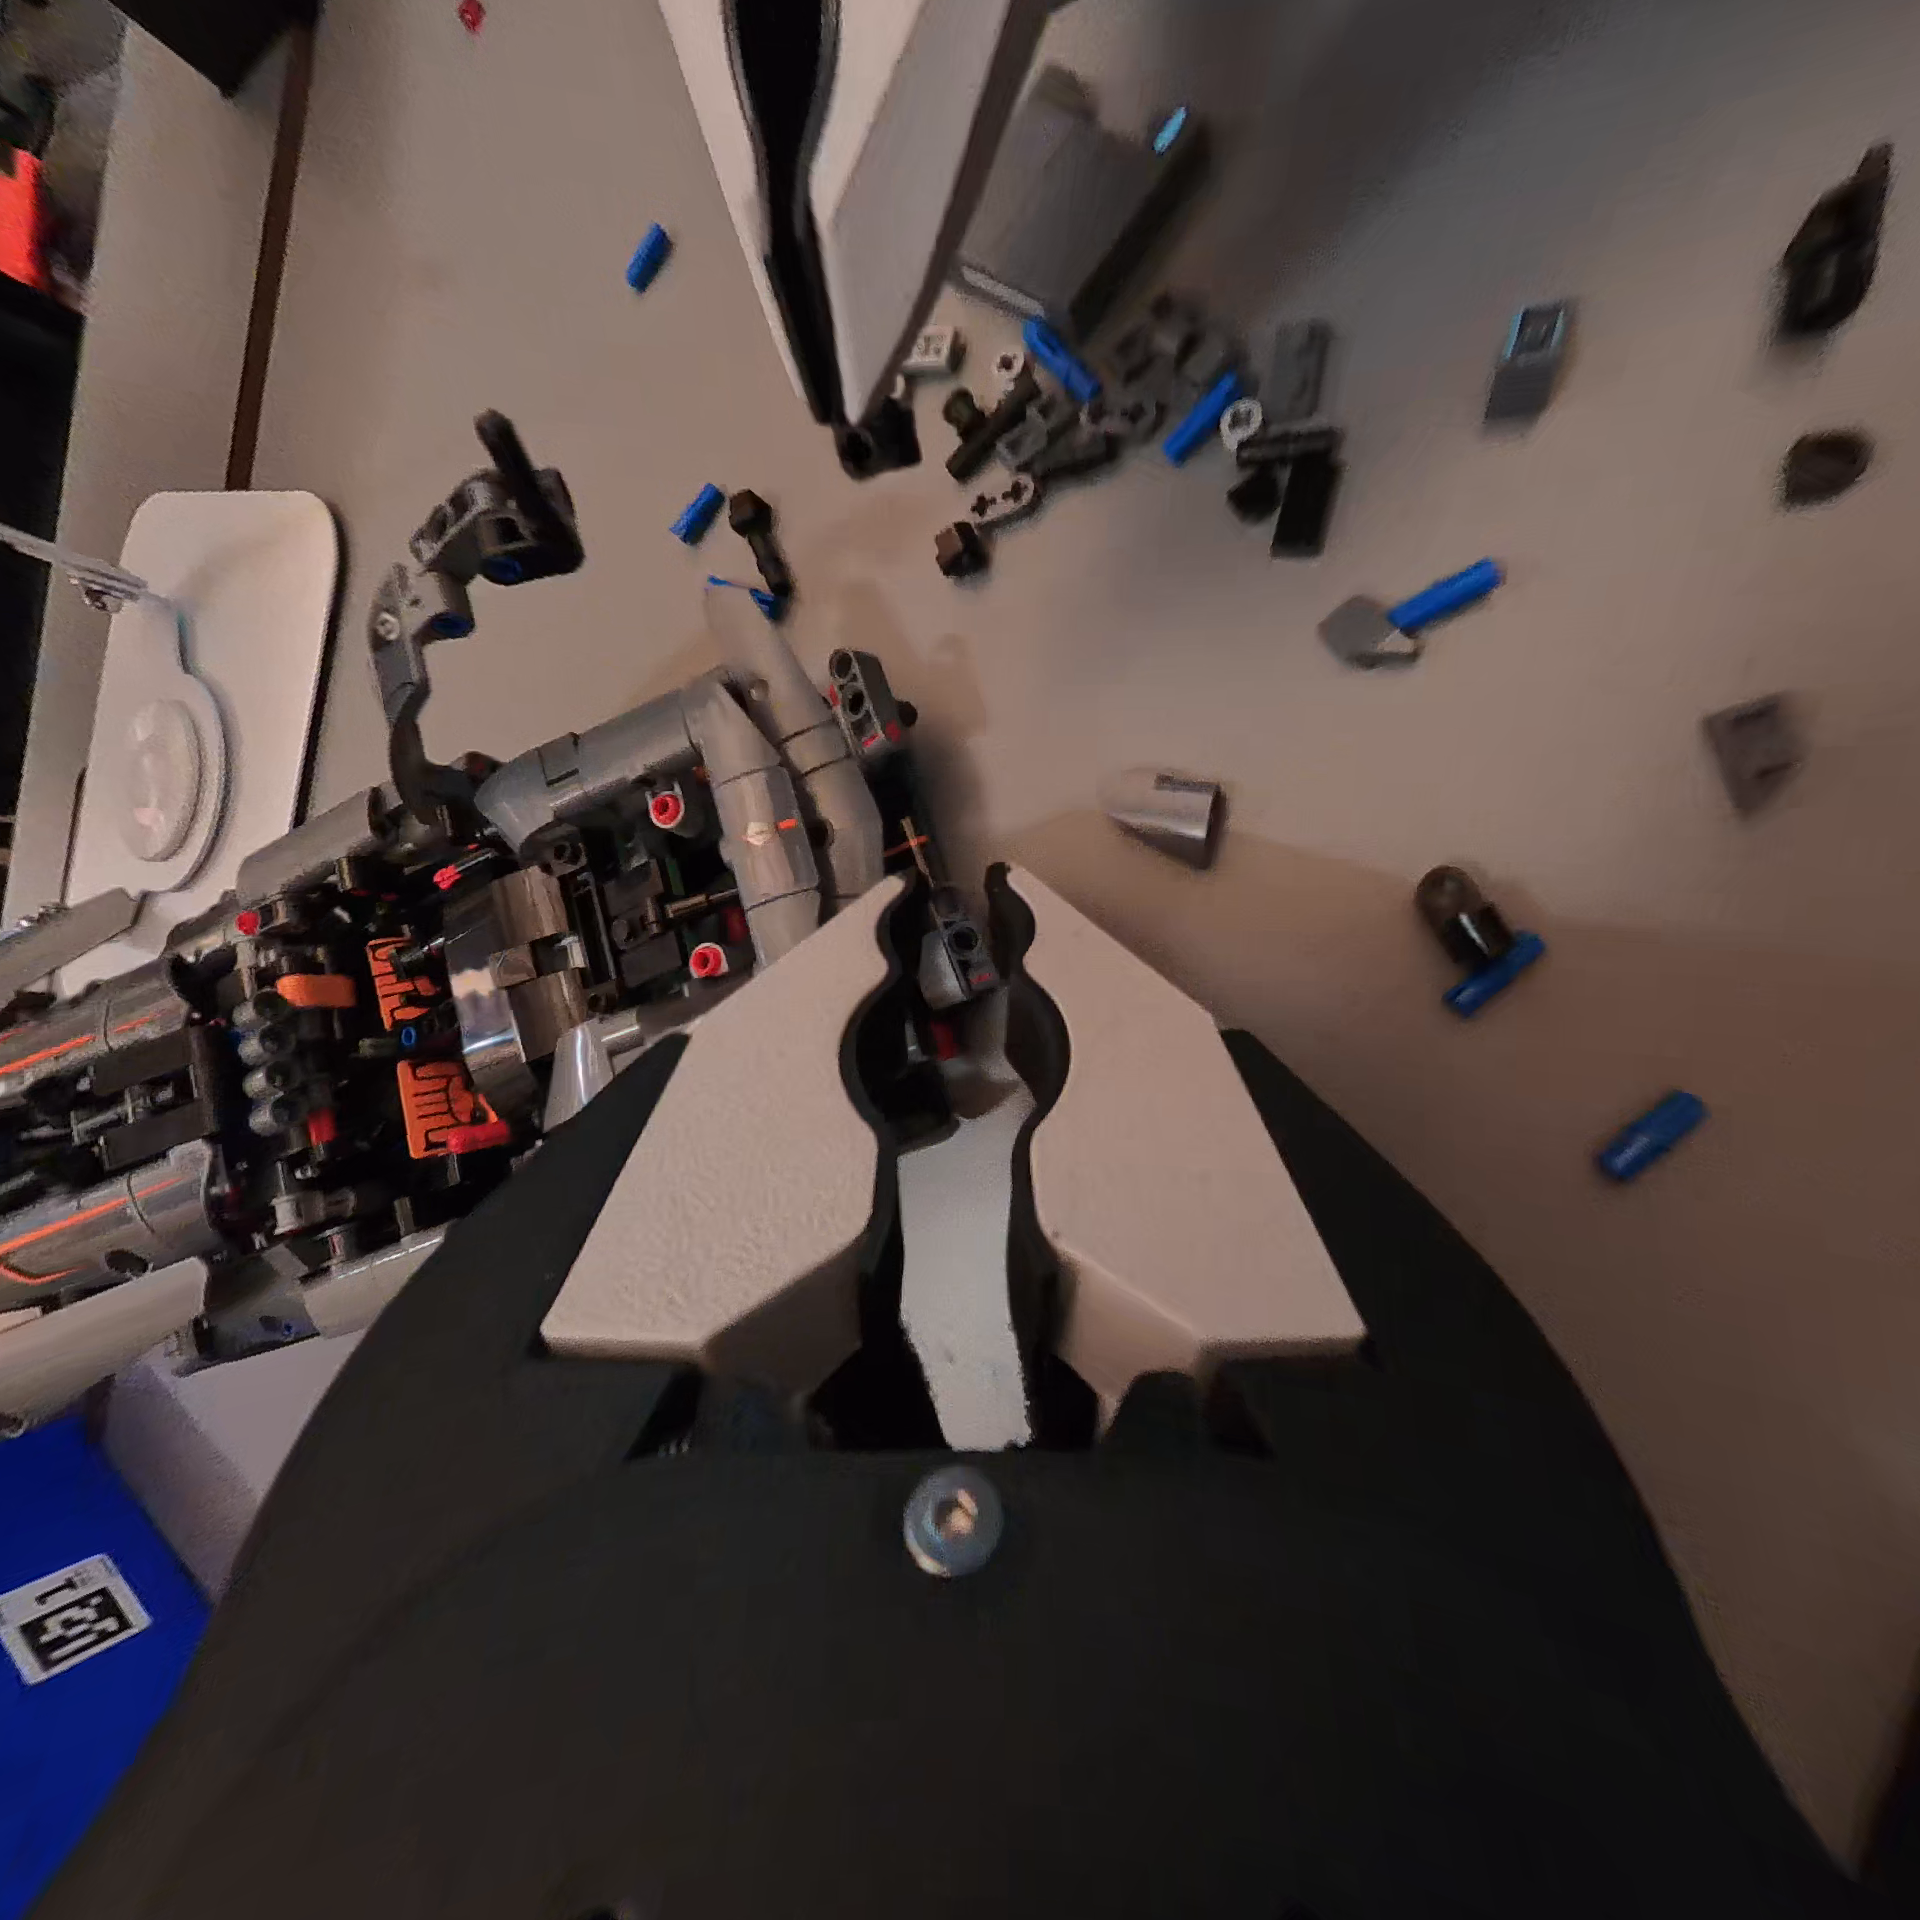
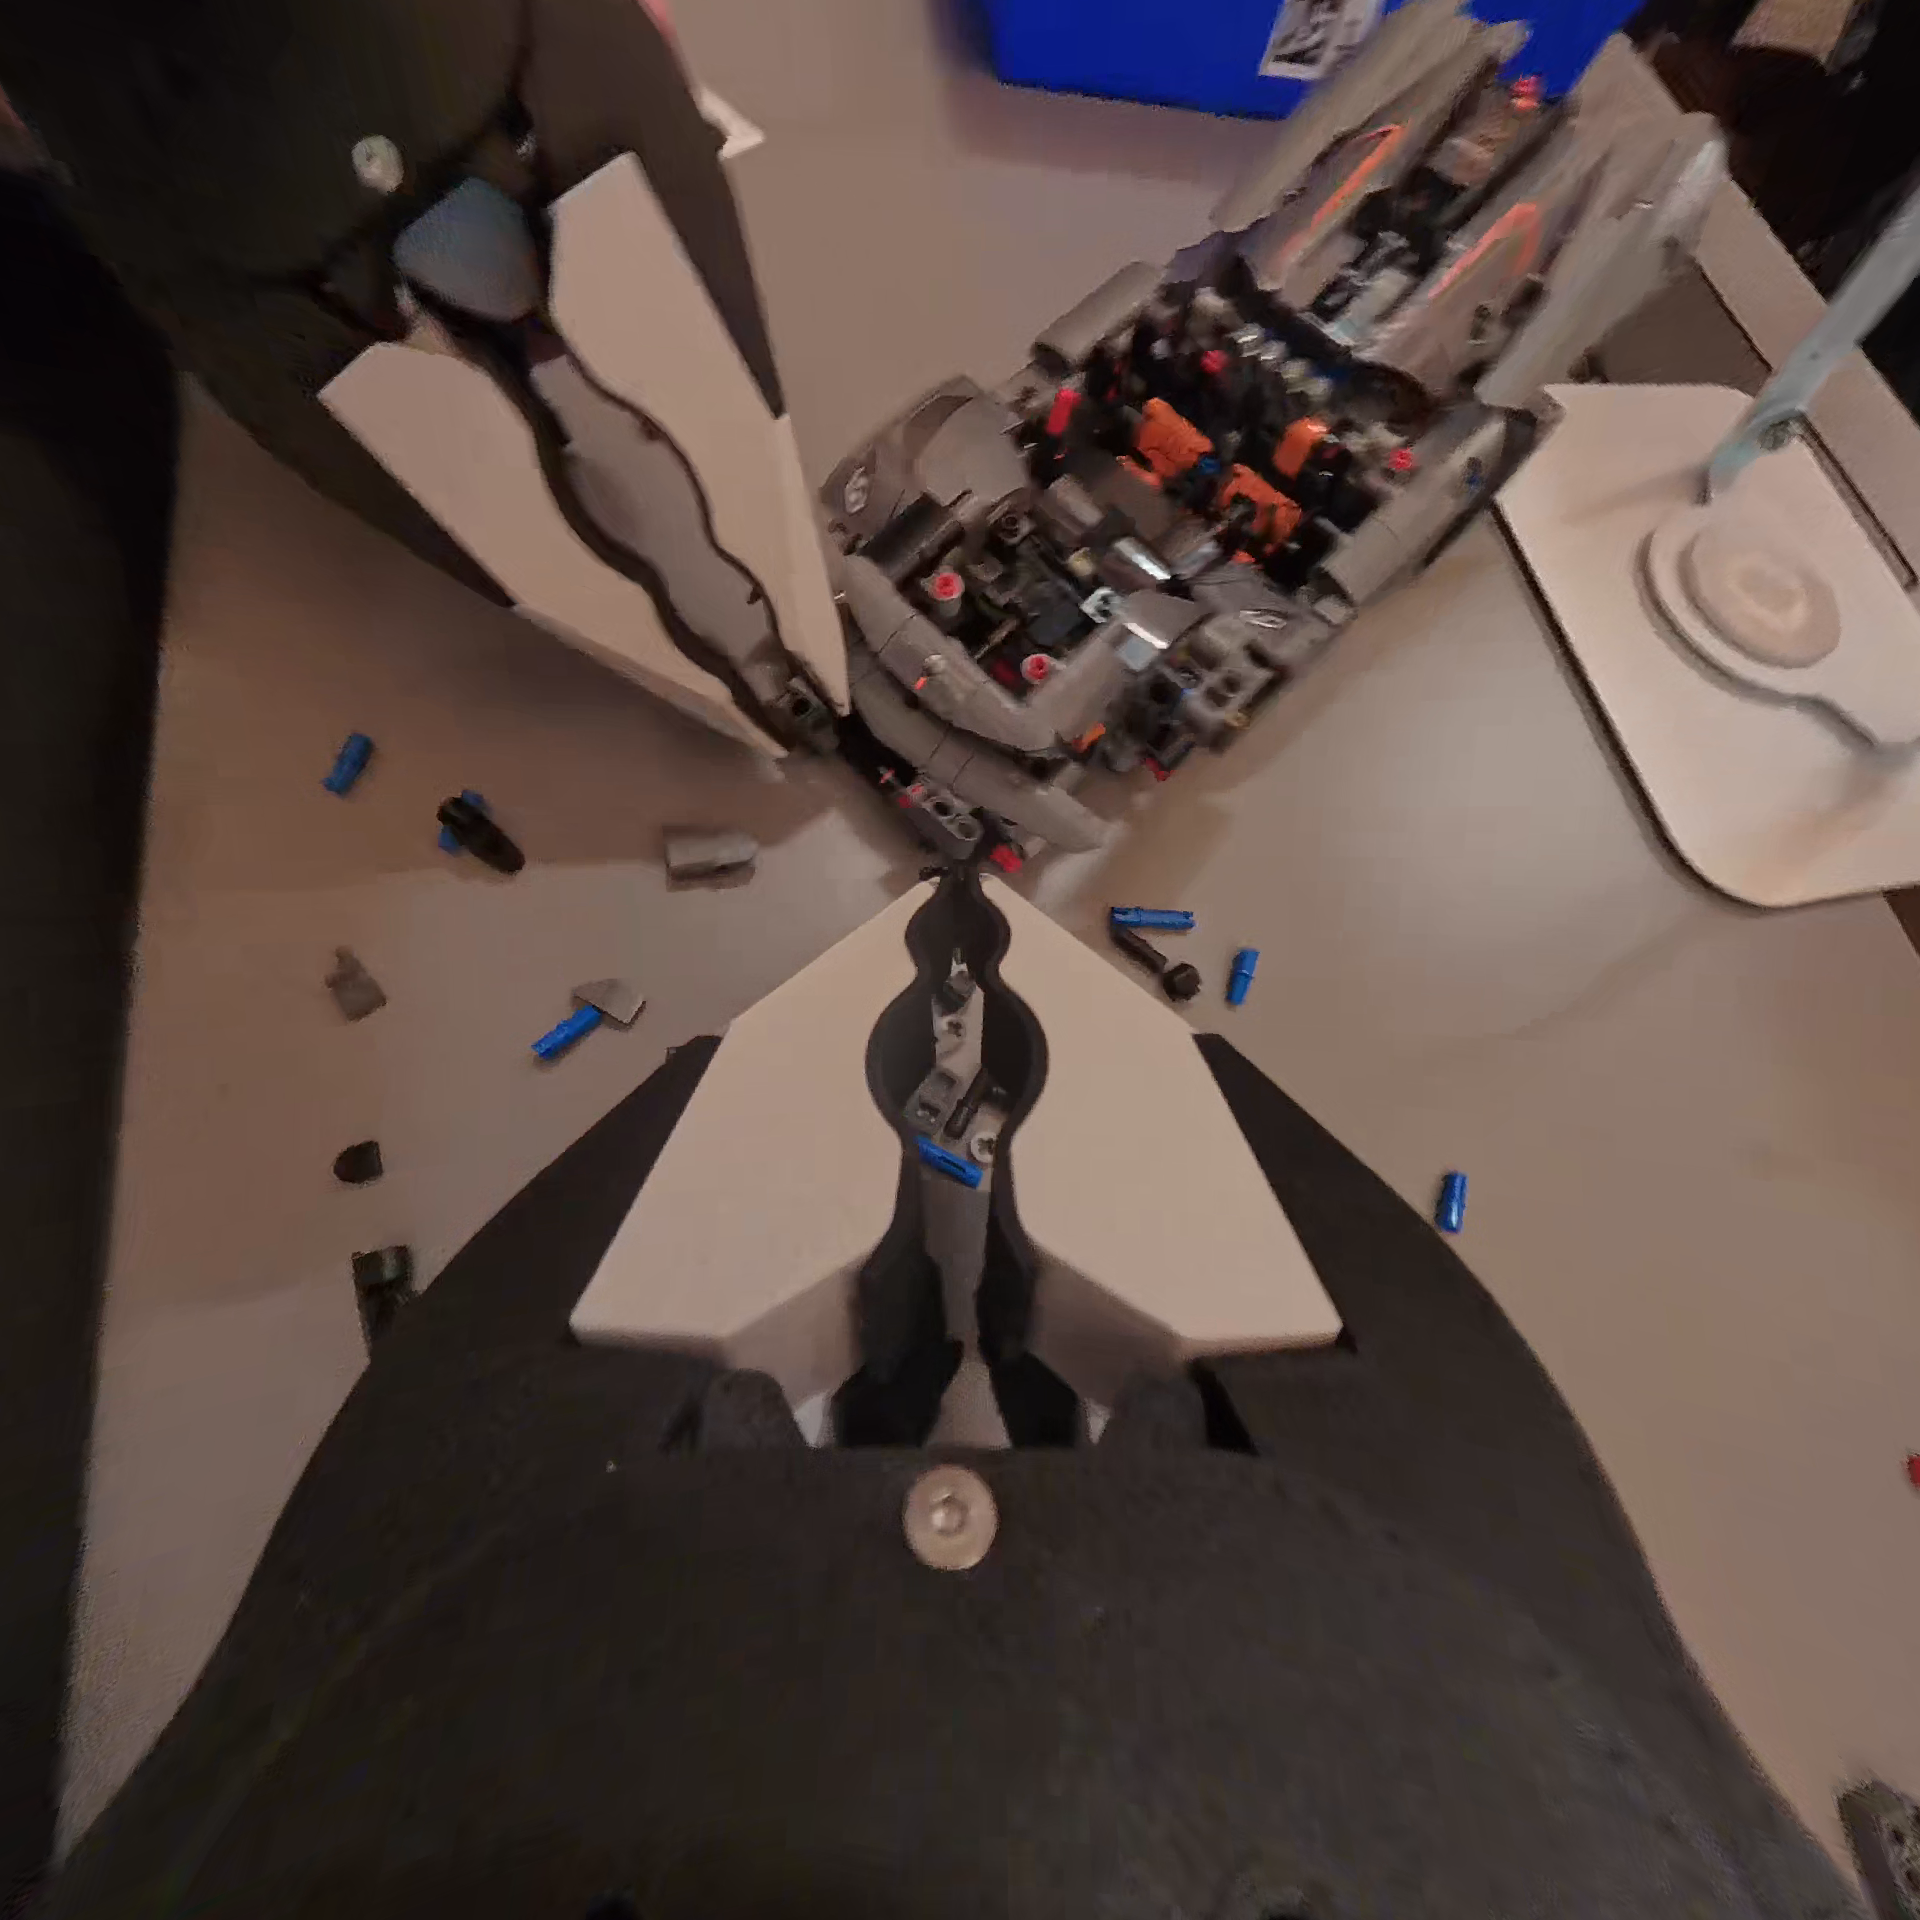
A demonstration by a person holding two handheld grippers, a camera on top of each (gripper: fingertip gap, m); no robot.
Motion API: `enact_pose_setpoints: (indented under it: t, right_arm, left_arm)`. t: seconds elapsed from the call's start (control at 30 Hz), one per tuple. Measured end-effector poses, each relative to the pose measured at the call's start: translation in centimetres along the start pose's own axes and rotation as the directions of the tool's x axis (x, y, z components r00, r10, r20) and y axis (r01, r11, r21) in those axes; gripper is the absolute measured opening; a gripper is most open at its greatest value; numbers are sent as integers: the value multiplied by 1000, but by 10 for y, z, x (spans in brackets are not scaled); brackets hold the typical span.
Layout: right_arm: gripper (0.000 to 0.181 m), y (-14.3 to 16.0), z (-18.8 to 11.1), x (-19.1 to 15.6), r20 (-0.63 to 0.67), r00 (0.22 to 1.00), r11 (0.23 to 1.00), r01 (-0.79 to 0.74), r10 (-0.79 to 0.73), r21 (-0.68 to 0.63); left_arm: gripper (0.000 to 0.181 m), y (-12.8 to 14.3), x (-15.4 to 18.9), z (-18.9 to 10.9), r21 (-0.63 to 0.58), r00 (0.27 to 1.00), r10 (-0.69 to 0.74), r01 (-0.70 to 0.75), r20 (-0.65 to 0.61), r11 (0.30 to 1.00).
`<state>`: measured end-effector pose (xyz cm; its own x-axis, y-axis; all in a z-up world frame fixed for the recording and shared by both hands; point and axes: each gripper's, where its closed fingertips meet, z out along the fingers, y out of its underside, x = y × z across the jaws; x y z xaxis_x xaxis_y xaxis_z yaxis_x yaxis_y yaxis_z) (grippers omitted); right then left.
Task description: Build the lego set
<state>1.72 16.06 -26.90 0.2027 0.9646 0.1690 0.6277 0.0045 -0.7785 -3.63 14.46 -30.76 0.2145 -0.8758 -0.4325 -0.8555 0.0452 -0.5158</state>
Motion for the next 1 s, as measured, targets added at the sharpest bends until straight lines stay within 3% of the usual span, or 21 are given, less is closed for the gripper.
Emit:
enact_pose_setpoints:
  t: [0.3, 0.5, 0.67, 0.9, 1.0]
  right_arm:
    - [0, 19, 27, -20, -35, 941, 929, 325, -336, -178]
    - [0, 28, 36, -28, -5, 921, 899, 380, -390, -219]
    - [0, 32, 36, -43, 74, 931, 907, 366, -359, -207]
    - [13, 14, 15, -42, 160, 981, 993, 115, -108, -31]
    - [13, 18, 11, -37, 167, 983, 996, 83, -77, -29]
  left_arm:
    - [4, 9, -8, -1, -50, 998, 40, -37, 57, 998]
    - [4, 20, -11, -6, -46, 999, 7, -5, 39, 999]
    - [3, 28, -11, -11, -50, 999, 21, -20, 25, 999]
    - [2, 35, -10, -15, -25, 999, 32, -32, 11, 999]
    - [2, 37, -10, -17, -13, 999, 39, -39, 10, 999]
